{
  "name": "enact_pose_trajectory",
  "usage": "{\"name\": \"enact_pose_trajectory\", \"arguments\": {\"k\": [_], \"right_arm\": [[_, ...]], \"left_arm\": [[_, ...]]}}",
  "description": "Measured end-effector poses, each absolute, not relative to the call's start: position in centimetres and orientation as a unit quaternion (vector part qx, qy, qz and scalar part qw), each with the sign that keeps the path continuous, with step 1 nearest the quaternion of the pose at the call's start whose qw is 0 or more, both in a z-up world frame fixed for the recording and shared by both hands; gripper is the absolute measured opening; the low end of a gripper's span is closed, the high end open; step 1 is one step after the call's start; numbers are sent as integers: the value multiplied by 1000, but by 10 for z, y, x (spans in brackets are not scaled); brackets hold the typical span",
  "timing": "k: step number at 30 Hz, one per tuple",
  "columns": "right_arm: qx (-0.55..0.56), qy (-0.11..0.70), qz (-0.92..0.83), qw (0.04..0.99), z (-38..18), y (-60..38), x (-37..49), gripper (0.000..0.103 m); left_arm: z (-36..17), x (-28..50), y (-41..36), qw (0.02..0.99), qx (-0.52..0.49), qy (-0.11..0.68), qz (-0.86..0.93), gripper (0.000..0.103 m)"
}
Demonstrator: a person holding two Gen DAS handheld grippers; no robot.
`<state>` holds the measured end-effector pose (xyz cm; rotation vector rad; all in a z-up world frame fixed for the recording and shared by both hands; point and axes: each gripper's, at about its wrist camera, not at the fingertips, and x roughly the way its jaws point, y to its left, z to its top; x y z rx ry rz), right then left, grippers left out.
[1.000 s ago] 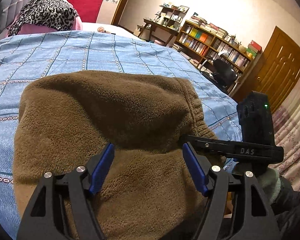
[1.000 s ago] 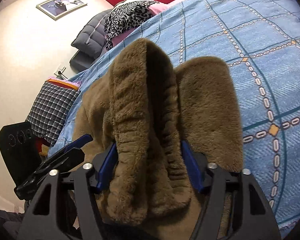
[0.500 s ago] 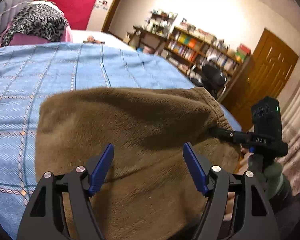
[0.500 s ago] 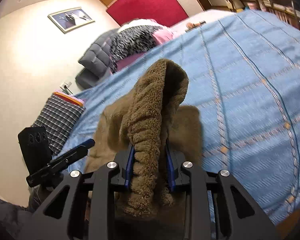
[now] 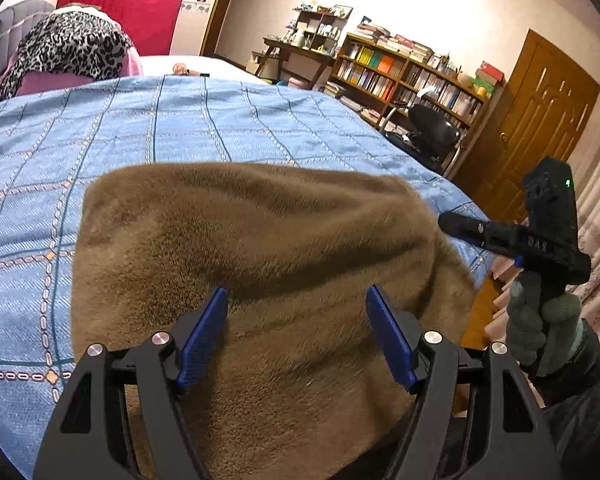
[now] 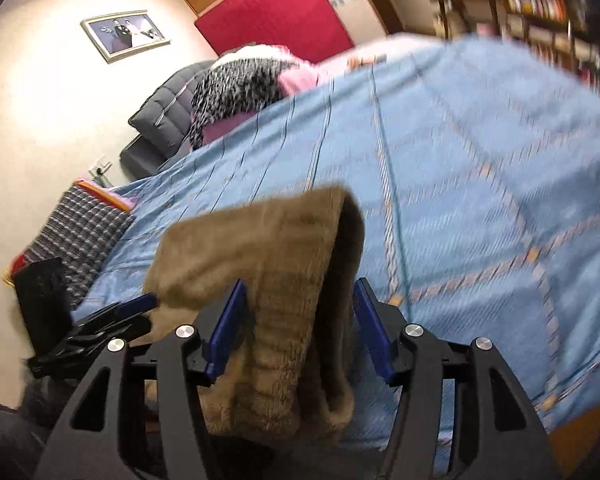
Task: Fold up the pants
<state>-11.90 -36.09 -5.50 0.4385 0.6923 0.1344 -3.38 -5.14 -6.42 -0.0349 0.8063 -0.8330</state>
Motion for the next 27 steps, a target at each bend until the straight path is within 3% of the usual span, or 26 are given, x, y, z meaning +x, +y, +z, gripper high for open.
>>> {"name": "enact_pose_trajectory", "arguments": {"k": [10,20,24,27], "right_arm": [[193,306,85,928,-49,-326,-79,59],[220,336,0,916,-113,-331,-53,59],[234,341,-2,910,-135,-337,-49,72],[261,344,17,902,-146,-343,-46,73]], "left_arm": [[-56,-3,-45,858,-53,364,-358,71],[-84,29,-55,860,-71,372,-341,71],[-89,30,-59,864,-60,366,-339,72],[-98,30,-60,868,-54,358,-339,72]]}}
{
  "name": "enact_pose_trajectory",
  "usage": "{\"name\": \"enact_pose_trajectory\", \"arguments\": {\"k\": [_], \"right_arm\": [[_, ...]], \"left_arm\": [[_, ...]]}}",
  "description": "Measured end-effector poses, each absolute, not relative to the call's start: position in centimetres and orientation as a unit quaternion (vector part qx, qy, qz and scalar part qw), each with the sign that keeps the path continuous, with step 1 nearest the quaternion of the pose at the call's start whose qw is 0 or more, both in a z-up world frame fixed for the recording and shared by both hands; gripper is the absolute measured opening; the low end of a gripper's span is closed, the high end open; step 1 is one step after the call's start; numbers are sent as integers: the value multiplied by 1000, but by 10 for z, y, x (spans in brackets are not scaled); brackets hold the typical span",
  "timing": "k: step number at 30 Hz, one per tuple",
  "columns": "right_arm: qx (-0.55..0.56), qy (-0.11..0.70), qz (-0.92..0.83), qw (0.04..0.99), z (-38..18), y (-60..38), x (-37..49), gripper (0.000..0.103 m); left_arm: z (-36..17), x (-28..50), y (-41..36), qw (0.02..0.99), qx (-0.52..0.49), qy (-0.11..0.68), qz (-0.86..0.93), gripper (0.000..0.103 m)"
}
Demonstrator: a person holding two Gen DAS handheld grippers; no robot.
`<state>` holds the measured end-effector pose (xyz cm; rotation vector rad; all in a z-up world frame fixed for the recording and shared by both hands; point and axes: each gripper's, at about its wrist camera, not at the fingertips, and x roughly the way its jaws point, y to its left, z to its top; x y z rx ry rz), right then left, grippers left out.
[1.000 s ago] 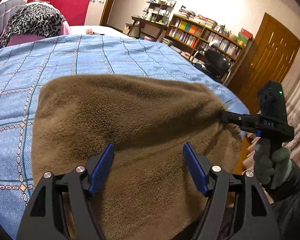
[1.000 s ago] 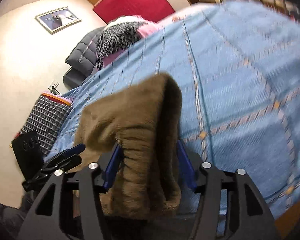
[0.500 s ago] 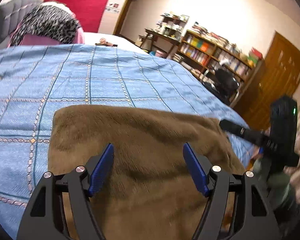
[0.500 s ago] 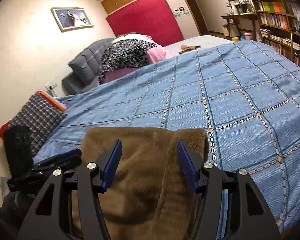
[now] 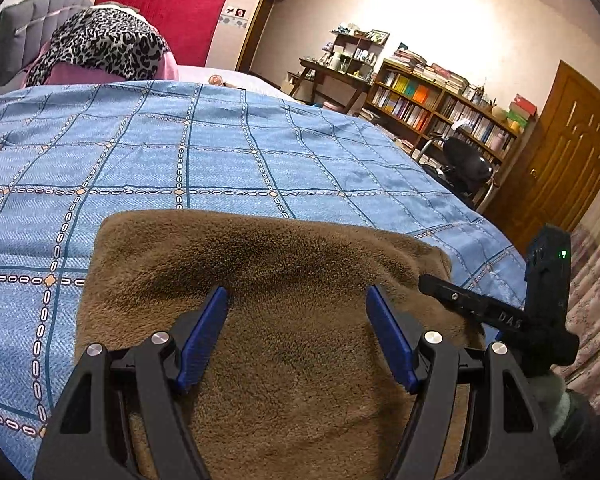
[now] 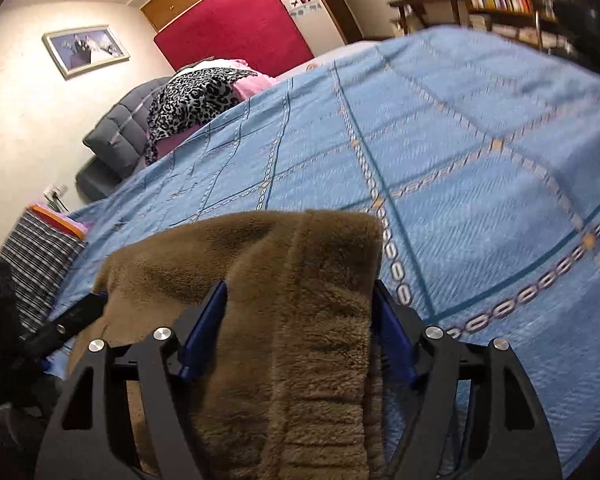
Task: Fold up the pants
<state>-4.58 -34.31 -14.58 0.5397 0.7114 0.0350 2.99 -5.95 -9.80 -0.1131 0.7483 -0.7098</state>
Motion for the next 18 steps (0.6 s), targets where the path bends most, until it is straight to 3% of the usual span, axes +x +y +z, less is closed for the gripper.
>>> {"name": "enact_pose_trajectory", "arguments": {"k": [10,18], "right_arm": [[267,345,29,899,-143,-348,-47,73],[246,314,2,917,-103,-346,-72,73]], "left_arm": [[-94,31,-66,871,-46,369,-321,72],[-65,30,-36,871,-113,376,-295,82]]}}
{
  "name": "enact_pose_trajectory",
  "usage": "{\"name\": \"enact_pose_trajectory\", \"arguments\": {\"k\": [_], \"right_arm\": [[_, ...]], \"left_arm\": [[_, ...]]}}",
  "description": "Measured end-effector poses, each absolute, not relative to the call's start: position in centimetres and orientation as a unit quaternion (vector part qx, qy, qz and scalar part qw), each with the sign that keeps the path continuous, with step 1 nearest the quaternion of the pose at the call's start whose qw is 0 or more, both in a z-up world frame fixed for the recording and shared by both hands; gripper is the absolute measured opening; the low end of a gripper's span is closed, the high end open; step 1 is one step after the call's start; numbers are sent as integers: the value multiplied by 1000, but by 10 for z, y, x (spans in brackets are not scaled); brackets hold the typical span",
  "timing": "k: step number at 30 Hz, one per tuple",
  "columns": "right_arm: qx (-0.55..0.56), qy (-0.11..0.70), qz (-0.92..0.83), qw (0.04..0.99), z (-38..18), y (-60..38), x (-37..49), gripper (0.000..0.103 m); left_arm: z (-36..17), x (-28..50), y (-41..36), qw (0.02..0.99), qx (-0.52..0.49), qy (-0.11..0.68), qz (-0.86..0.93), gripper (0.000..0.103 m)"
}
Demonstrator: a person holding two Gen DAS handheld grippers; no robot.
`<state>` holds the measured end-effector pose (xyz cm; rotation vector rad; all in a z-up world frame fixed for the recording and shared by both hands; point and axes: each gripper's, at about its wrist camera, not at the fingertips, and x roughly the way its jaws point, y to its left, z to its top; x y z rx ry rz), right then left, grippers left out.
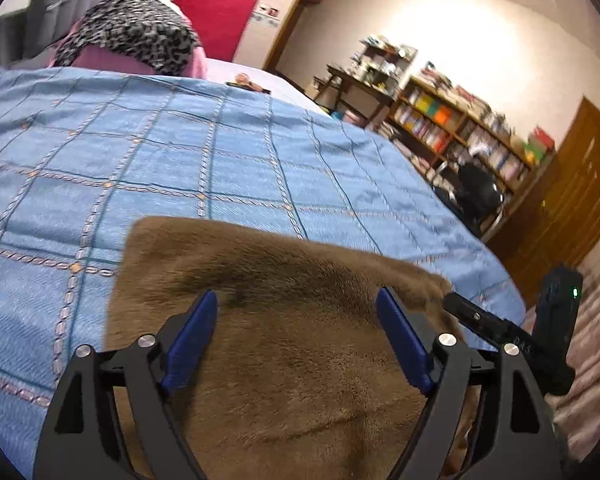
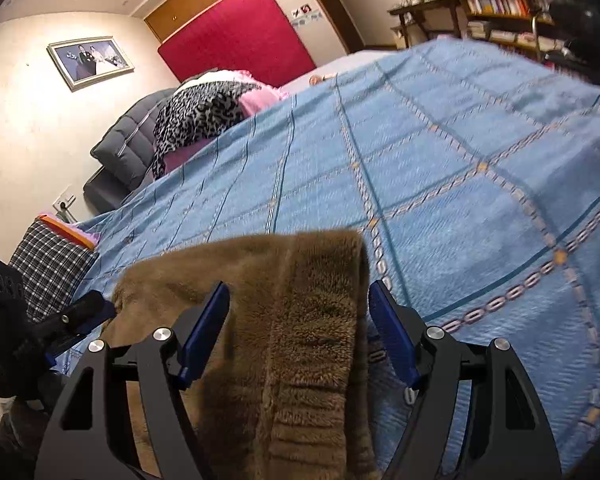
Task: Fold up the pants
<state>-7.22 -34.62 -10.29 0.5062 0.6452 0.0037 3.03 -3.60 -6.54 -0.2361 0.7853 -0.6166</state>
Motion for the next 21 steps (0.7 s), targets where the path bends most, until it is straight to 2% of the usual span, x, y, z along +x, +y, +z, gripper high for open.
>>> {"name": "enact_pose_trajectory", "arguments": {"k": [7,12,14,17,21], "right_arm": [[186,304,33,934,-83,-306,-78,73],[141,342,32,928,-109,-286,-59,74],[124,348,25,929,-120,-283,-54,76],[99,348,23,932,-124,-275,-54,79],[126,353,35,926,-116,-283,-56,79]], "left_arm": [[-73,19,5,881,-138,381,-246,83],[-97,21,13,884,-120,403,-204,83],[-112,25,17,878,-132,412,-203,89],[-124,28,25,868,-161,419,-212,89],[-118,26,27,867,-157,420,-218,89]]}}
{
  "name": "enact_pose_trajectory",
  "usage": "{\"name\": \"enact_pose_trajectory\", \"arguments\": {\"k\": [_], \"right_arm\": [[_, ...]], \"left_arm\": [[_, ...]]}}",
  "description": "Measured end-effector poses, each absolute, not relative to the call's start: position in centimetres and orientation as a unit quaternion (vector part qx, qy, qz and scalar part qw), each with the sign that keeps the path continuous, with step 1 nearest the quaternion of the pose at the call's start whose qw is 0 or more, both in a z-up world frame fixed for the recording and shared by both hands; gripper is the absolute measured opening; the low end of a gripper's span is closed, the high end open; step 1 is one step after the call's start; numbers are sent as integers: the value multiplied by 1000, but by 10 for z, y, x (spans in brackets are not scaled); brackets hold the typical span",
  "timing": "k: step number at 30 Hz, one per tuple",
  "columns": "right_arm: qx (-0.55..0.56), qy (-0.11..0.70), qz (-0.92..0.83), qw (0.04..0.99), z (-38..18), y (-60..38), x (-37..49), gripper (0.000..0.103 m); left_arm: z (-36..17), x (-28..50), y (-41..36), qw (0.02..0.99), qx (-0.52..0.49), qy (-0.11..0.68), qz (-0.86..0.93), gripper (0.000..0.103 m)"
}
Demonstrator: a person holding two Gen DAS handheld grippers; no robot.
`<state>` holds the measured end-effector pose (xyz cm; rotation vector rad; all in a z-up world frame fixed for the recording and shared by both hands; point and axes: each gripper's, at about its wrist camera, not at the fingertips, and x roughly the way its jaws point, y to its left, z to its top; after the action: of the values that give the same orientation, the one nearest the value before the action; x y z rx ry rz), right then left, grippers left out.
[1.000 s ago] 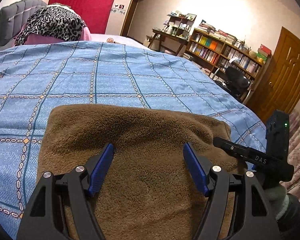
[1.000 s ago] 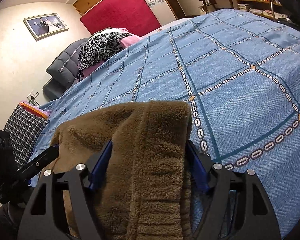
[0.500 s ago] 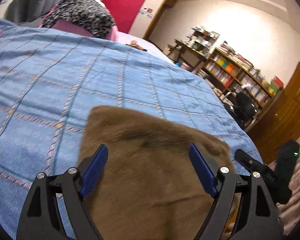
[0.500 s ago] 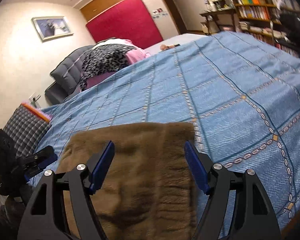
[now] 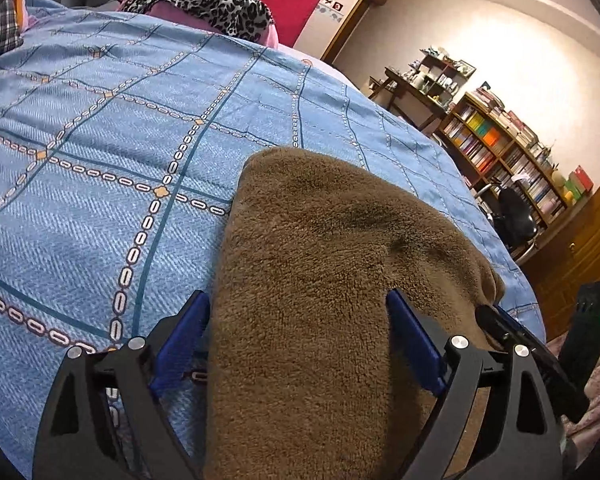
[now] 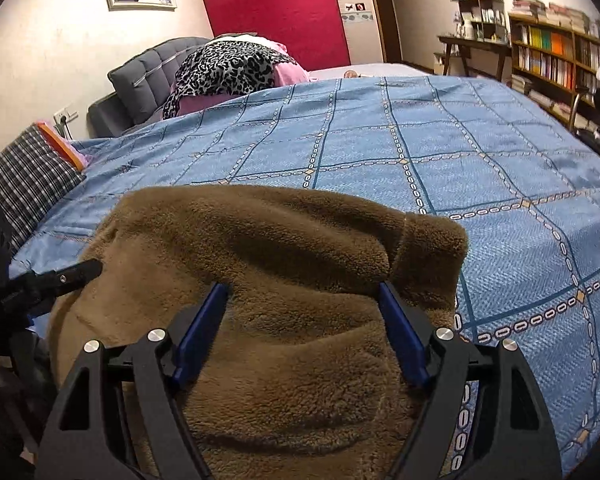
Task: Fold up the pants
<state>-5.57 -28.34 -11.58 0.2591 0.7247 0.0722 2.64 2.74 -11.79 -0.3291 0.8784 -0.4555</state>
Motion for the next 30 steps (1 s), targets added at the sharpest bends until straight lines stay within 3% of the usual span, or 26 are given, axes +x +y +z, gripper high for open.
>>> {"name": "enact_pose_trajectory", "arguments": {"k": [9,22,30], "right_arm": [[206,332,28,920,-86,-332,-86,79],[280,391,57,875,-135,-354,-82,81],[288,401,67,867,-146,-358,-76,89]], "left_arm": [[-88,33,42,853,-178,429,-240,88],[-97,43,20,830,-126,468,-275,88],[-99,41,7,834,-82,472,-273,88]]}}
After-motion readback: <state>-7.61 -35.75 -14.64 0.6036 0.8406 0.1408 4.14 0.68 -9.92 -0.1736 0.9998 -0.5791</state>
